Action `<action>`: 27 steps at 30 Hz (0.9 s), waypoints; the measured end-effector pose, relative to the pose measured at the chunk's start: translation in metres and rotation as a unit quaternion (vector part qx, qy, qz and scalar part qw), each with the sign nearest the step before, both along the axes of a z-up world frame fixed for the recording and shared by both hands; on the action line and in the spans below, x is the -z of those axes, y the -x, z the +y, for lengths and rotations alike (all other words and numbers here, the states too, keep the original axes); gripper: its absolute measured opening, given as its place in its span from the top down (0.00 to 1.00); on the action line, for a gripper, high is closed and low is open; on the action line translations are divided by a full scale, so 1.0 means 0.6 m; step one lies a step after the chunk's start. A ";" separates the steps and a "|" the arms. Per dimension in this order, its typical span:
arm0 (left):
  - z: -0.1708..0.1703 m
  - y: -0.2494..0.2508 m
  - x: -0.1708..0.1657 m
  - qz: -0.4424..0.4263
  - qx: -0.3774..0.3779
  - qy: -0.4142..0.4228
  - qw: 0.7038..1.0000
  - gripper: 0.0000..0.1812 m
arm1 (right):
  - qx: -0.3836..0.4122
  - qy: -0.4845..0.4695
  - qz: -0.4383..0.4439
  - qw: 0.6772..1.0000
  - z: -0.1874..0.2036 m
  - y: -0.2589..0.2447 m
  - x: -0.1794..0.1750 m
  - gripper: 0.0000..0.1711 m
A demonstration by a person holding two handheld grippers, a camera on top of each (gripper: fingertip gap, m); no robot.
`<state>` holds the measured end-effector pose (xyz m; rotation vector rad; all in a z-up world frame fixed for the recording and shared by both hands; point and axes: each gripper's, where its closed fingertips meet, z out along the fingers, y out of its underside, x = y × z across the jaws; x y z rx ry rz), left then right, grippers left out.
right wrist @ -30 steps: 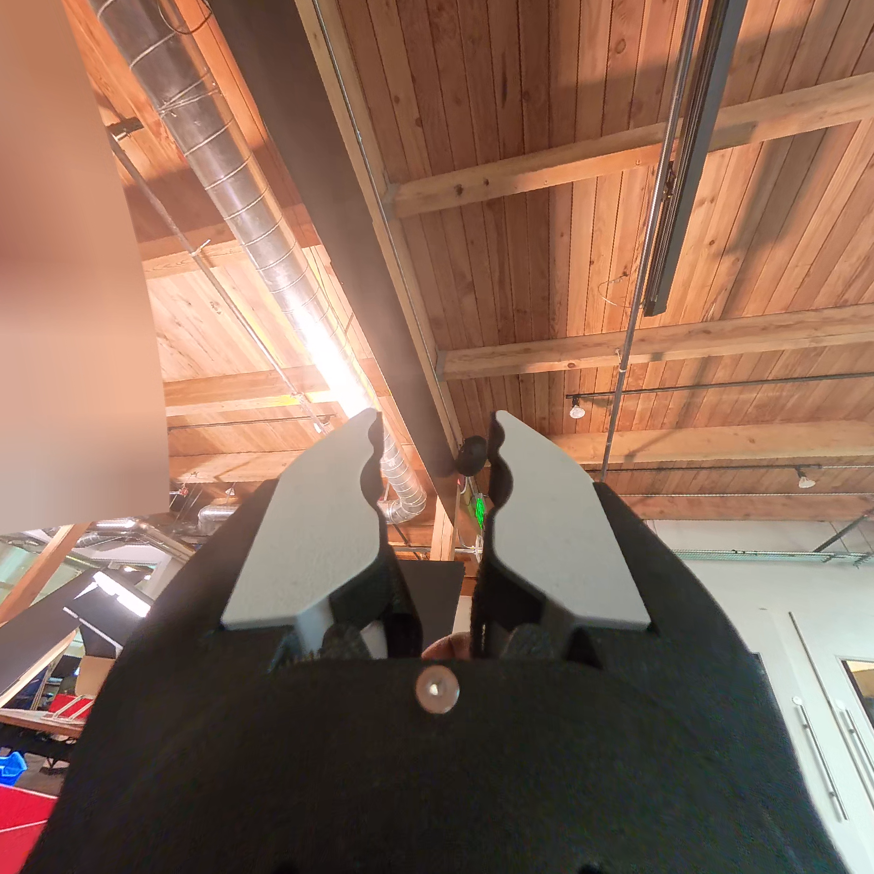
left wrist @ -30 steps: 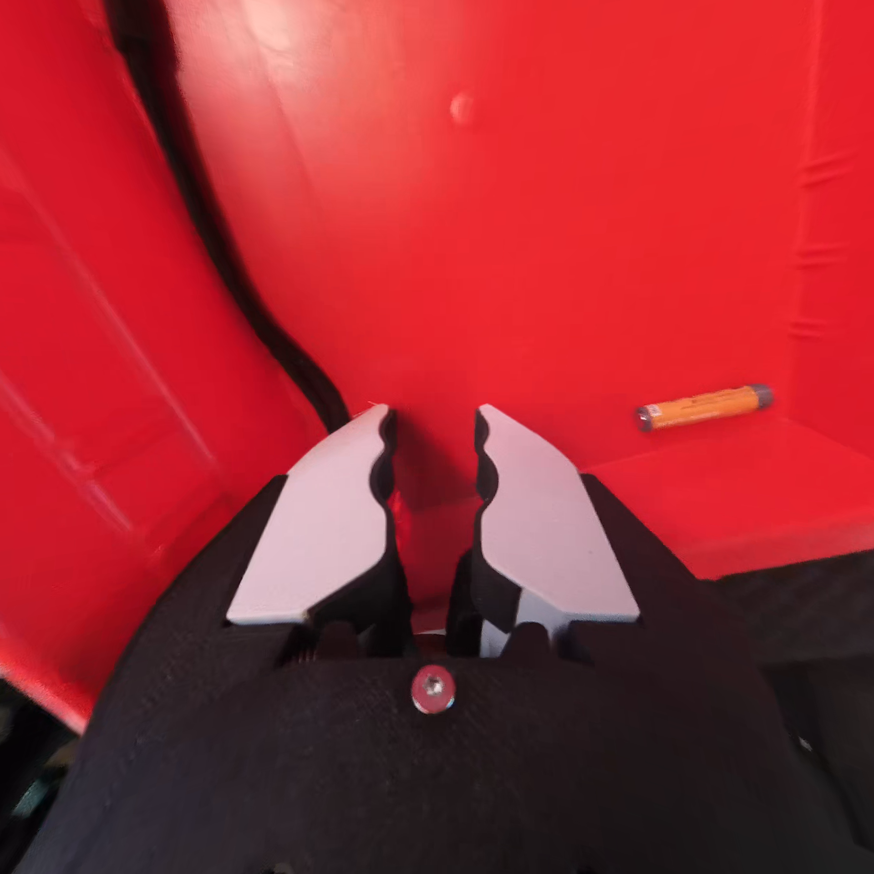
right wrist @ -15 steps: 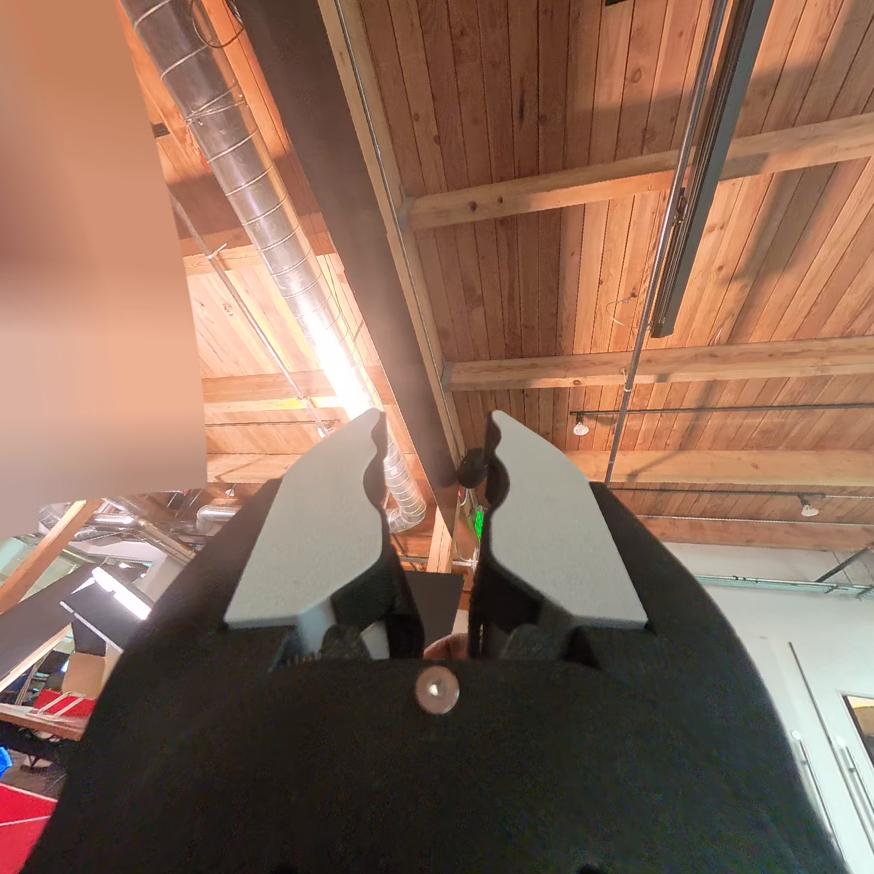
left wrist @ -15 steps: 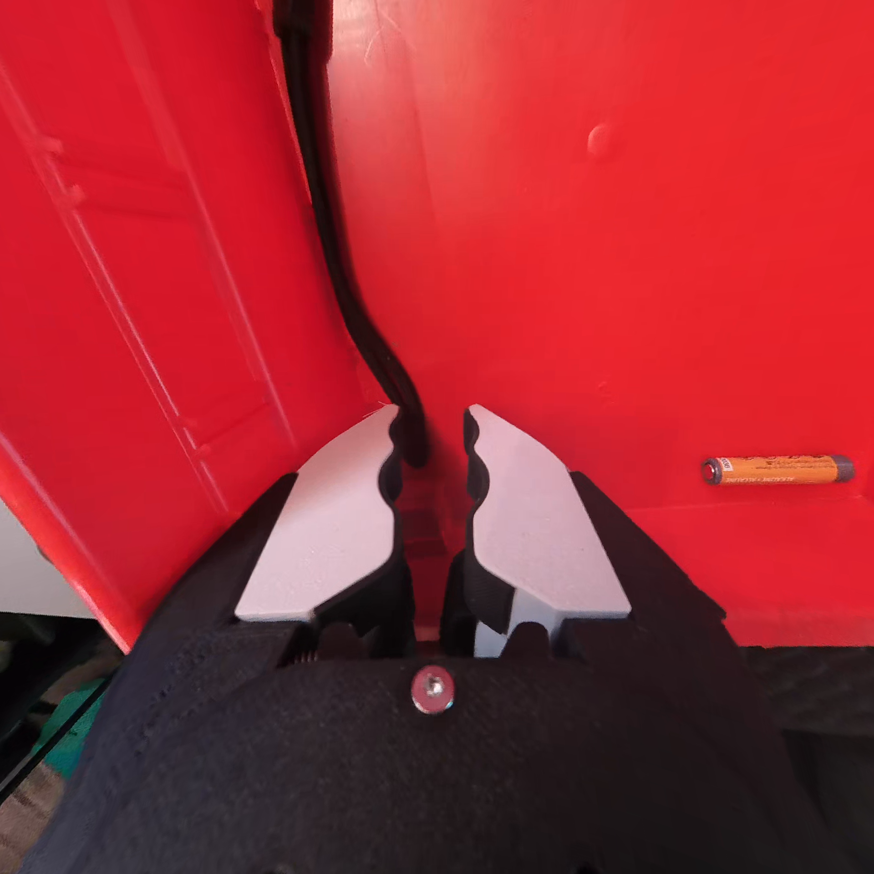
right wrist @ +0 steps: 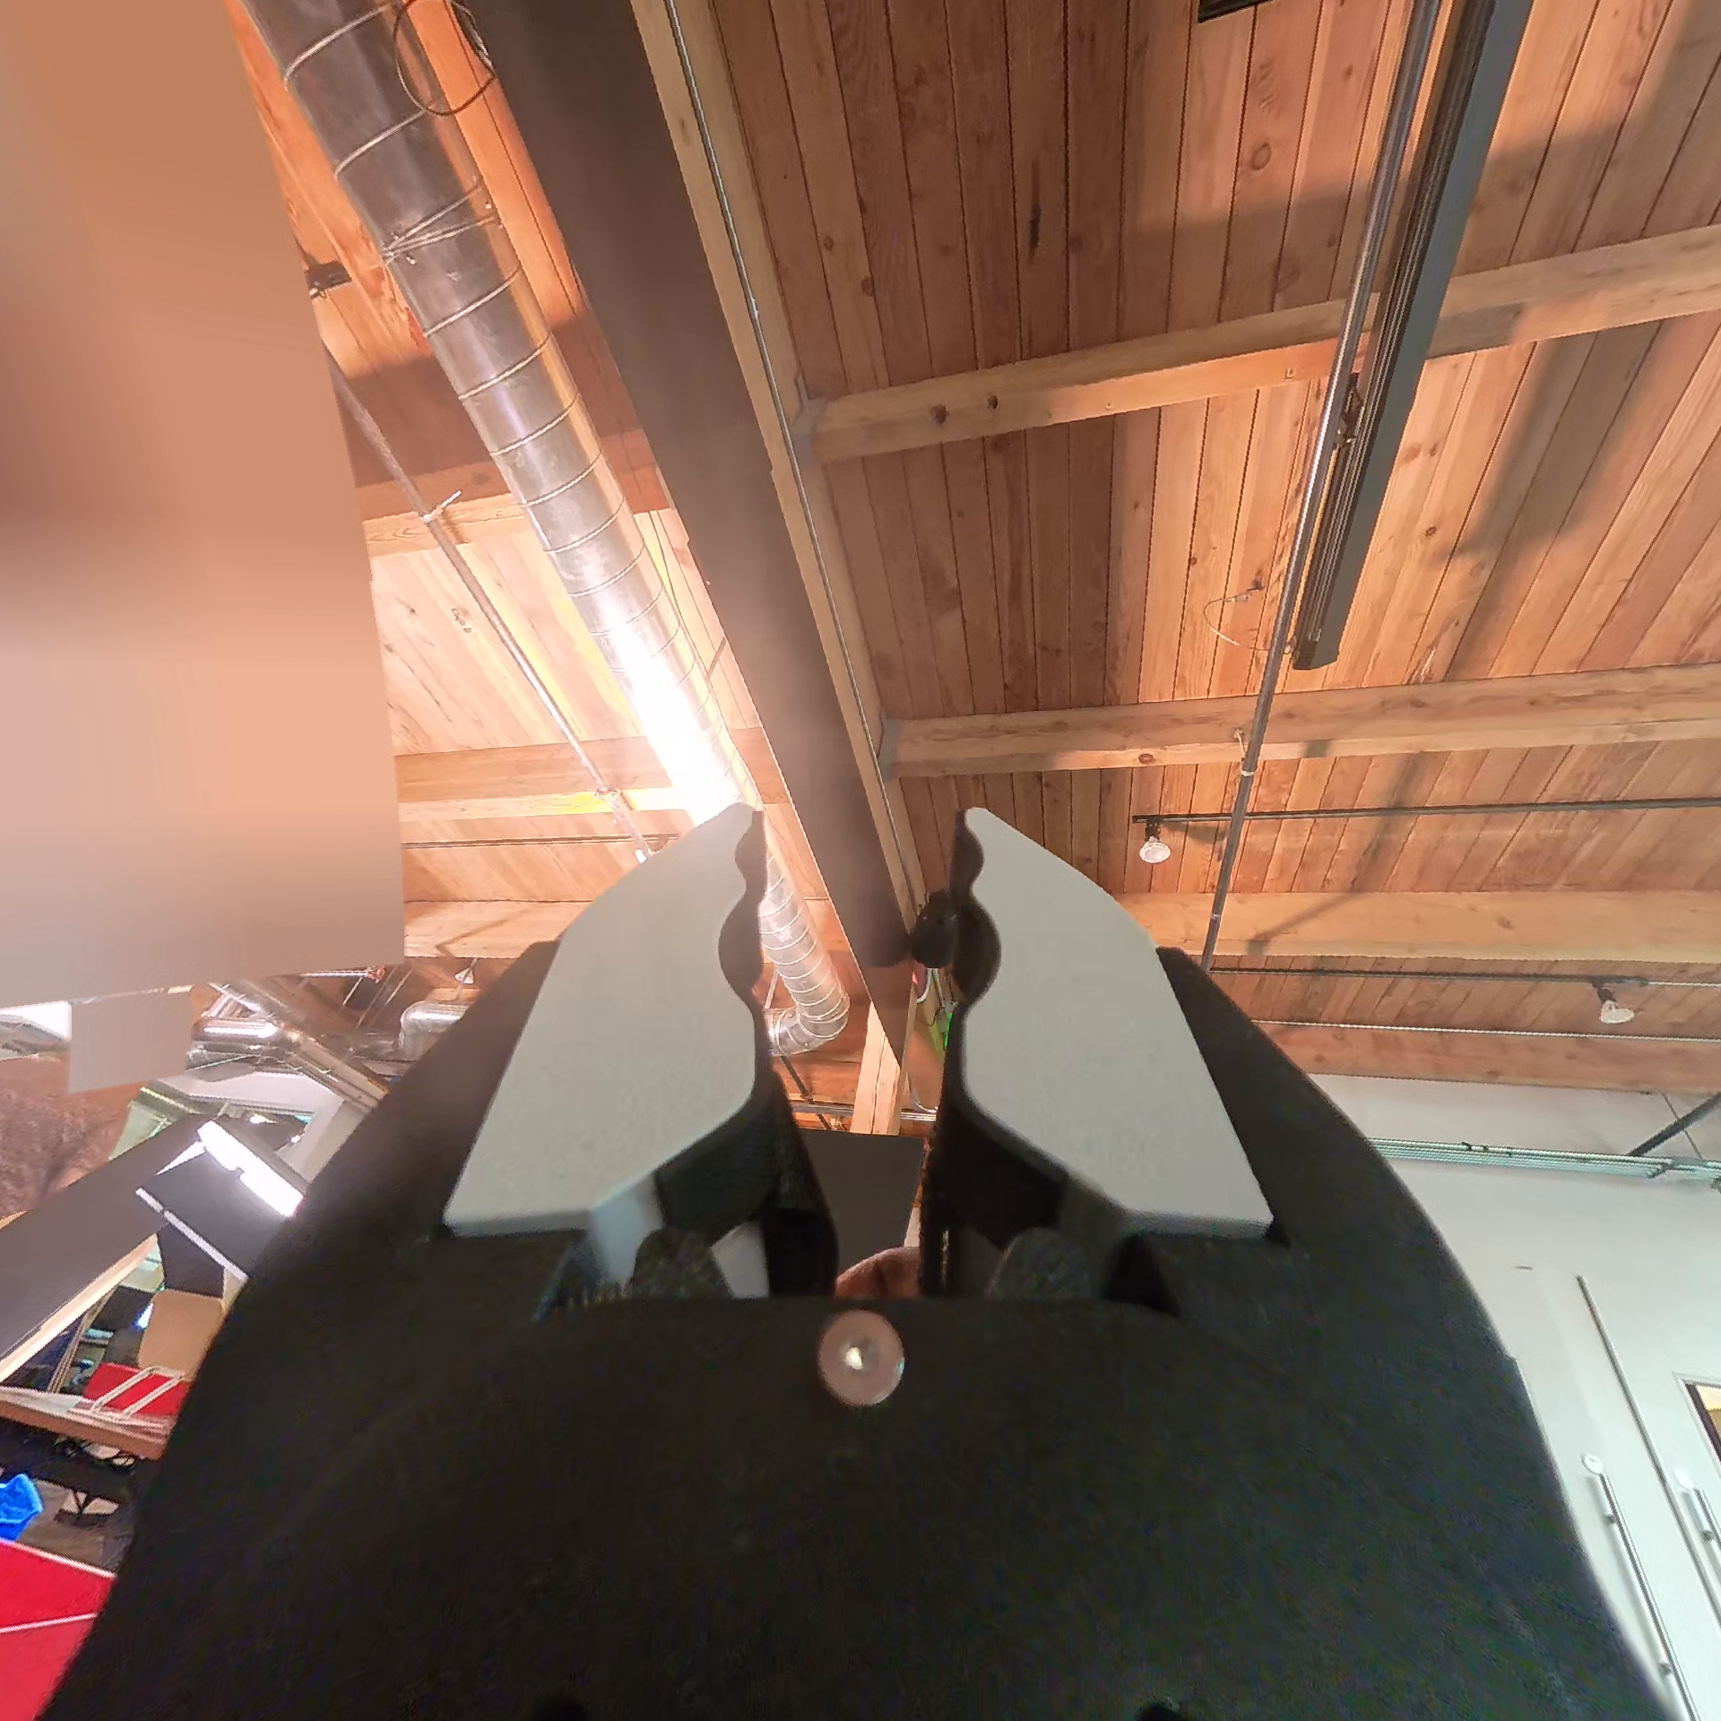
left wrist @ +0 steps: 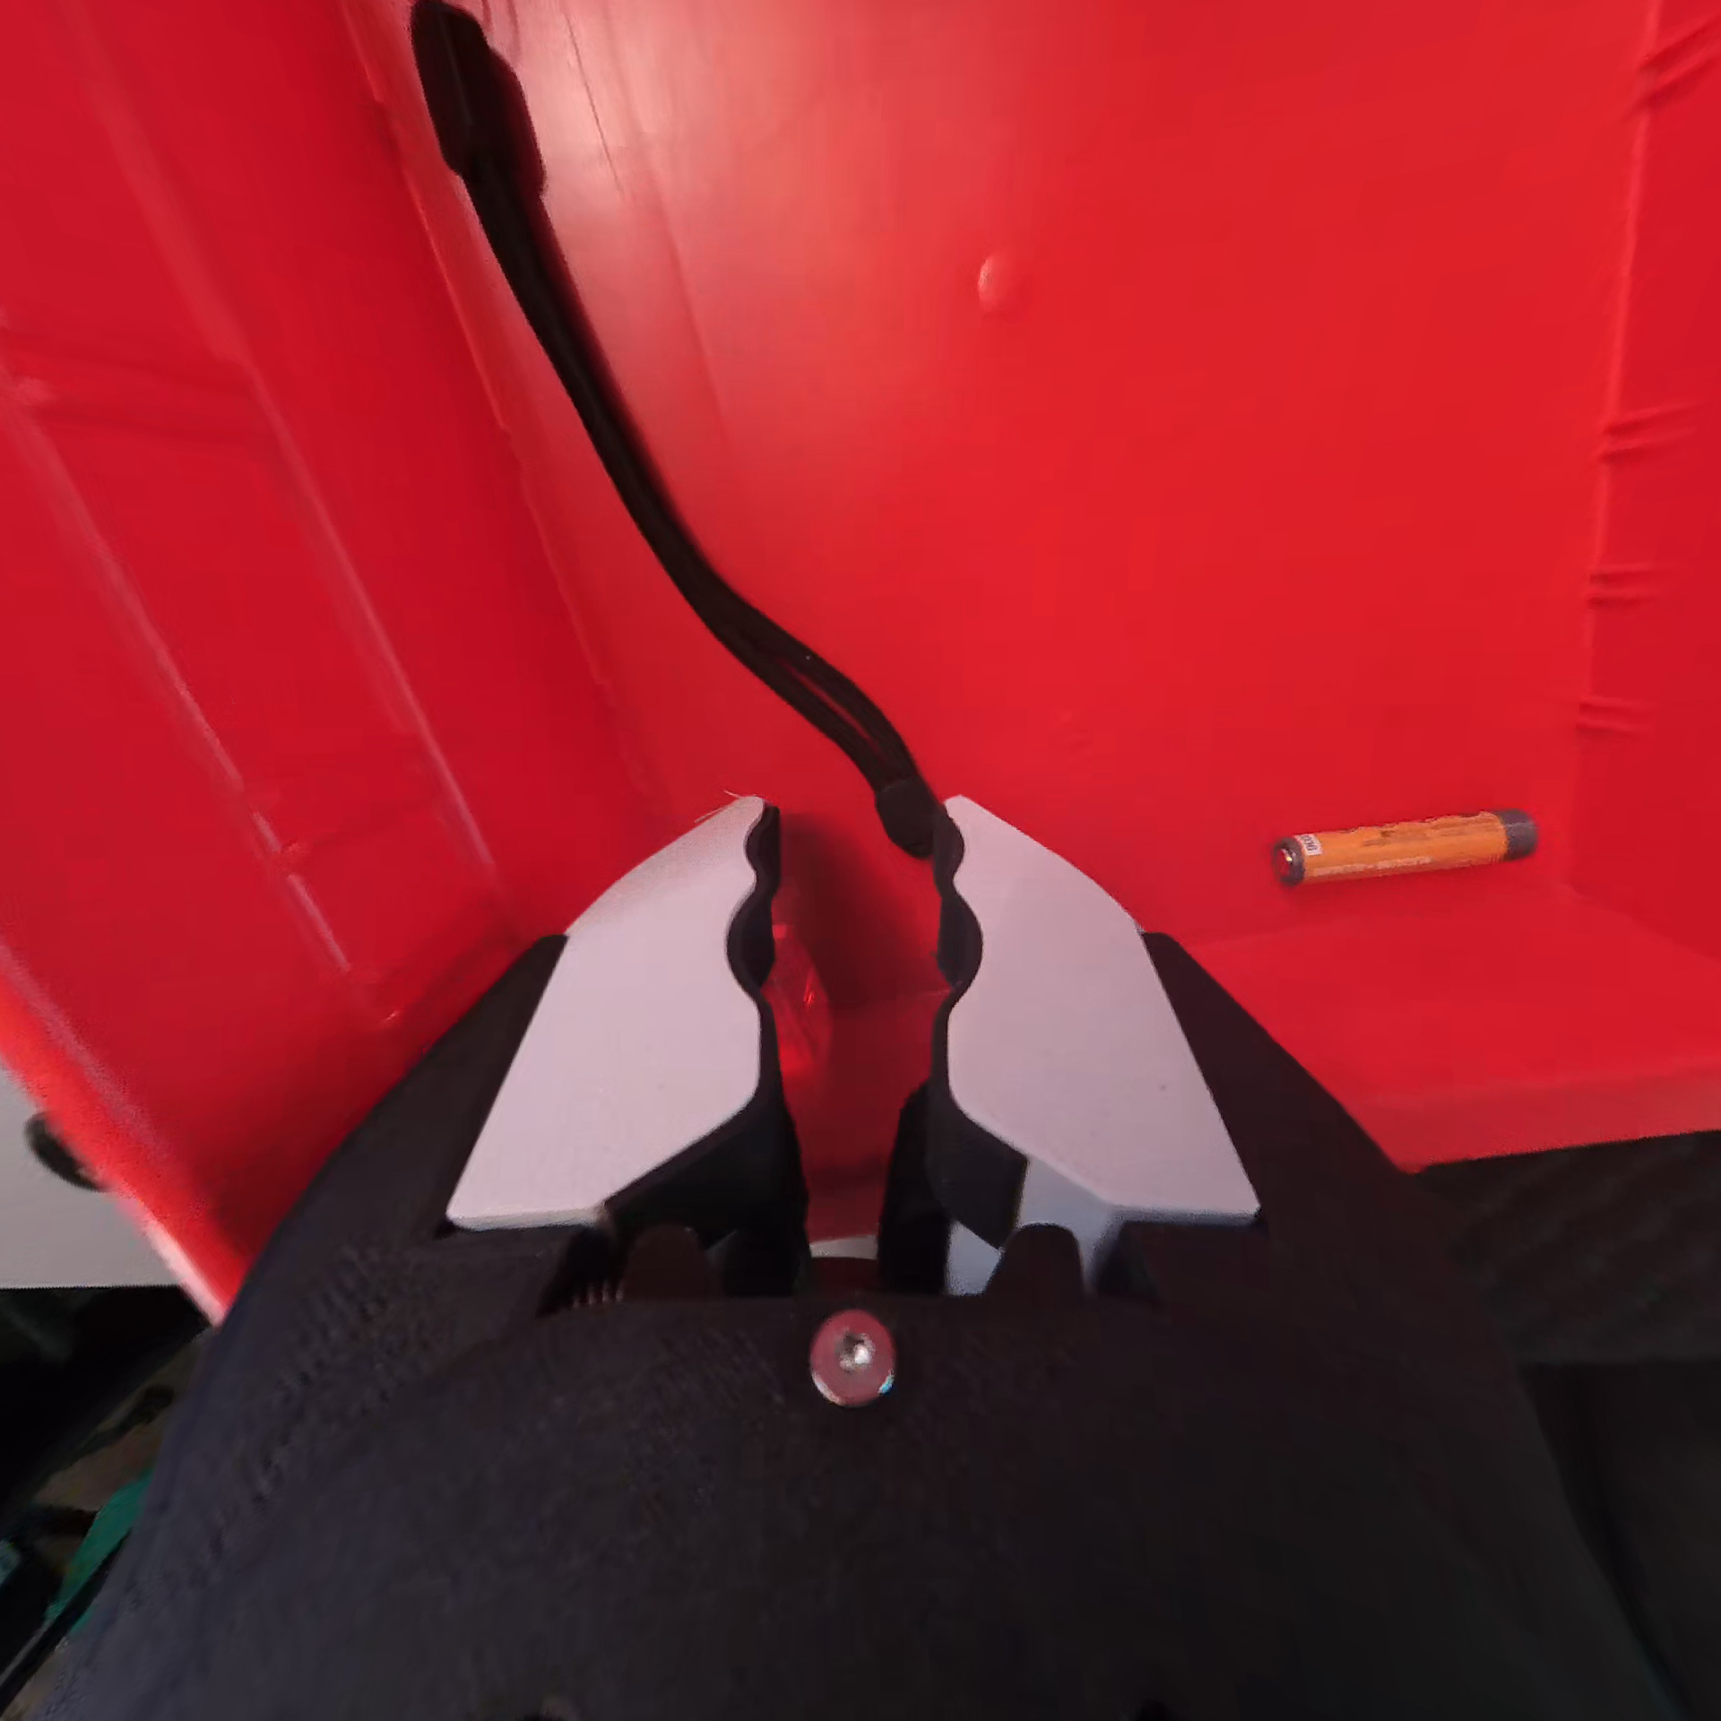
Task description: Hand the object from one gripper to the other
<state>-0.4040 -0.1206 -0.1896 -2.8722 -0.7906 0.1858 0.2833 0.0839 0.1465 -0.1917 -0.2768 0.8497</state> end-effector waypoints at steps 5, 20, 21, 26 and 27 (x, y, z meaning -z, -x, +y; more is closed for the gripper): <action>0.012 -0.009 0.015 -0.013 0.008 -0.027 1.000 0.92 | 0.001 -0.005 0.003 1.000 -0.006 -0.003 -0.001 0.79; 0.098 -0.078 -0.107 0.064 0.098 -0.334 0.935 0.93 | 0.009 -0.026 -0.014 1.000 -0.030 0.019 0.001 0.79; 0.110 -0.087 -0.130 0.072 0.109 -0.377 0.917 0.93 | 0.008 -0.027 -0.017 0.999 -0.032 0.023 0.001 0.79; 0.151 -0.166 -0.264 0.074 0.146 -0.599 0.784 0.94 | -0.011 -0.029 -0.043 0.999 -0.044 0.056 0.009 0.79; 0.155 -0.186 -0.290 0.071 0.152 -0.636 0.753 0.94 | -0.017 -0.027 -0.053 0.998 -0.046 0.065 0.011 0.79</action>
